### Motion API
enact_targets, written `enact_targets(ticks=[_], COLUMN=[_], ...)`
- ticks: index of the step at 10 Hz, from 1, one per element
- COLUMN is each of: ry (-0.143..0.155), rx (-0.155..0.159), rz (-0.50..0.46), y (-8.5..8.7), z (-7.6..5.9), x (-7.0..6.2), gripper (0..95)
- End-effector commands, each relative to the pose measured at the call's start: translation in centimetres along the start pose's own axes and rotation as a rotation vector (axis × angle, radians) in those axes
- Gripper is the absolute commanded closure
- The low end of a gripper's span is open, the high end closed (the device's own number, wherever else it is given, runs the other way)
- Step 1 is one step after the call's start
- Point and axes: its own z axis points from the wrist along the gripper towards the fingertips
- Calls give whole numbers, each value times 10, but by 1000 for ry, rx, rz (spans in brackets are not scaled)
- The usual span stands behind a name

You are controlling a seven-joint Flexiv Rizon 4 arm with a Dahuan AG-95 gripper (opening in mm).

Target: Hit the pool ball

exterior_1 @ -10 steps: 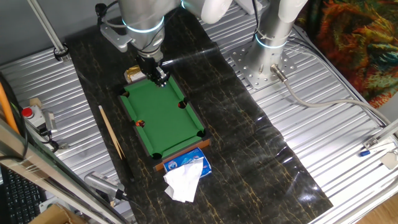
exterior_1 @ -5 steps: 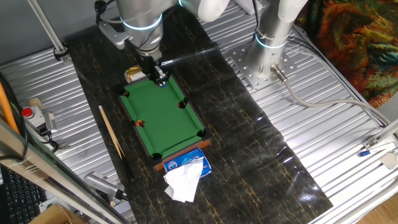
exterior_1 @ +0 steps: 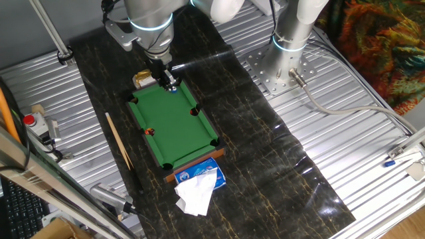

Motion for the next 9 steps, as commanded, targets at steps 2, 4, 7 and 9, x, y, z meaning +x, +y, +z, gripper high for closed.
enact_targets(ticks=[2,4,7,9], ry=[-1,1,-4,-3], rx=[4,4,5,10], rz=[-61,-57,-53,-43], y=[1,1,1,1], z=[-1,-1,-1,-1], x=[1,1,1,1], gripper=[570,570,570,570])
